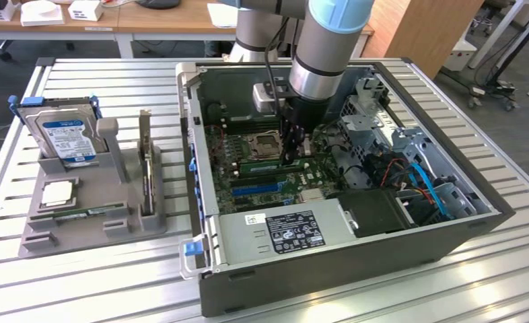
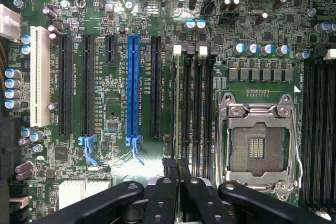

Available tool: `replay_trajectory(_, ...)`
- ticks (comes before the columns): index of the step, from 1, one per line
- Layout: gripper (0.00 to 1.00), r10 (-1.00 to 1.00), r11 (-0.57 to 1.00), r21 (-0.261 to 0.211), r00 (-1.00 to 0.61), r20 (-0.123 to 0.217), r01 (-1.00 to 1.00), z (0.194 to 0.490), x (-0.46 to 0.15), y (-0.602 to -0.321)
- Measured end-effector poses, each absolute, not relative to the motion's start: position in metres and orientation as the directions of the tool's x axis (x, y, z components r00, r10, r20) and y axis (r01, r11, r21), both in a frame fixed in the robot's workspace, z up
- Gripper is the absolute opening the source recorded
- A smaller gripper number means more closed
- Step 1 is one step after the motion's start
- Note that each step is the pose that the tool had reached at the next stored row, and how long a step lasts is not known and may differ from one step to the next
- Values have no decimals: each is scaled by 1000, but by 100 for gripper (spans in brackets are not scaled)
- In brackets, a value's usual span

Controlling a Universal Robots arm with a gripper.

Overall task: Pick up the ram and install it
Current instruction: 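Insert the ram into the slot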

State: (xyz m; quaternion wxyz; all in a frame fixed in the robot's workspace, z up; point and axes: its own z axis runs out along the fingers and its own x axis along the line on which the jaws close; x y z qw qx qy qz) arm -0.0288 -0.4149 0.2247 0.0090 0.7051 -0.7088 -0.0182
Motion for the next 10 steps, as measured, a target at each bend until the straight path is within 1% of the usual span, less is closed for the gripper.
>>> replay_trajectory(6, 13, -1000, 5, 39, -5, -13, -999, 225, -29, -415)
replay_trajectory(8, 25, -1000, 5, 39, -5, -13, -999, 225, -29, -415)
replay_trajectory(10, 25, -1000, 5, 39, -5, -13, -999, 225, -29, -415)
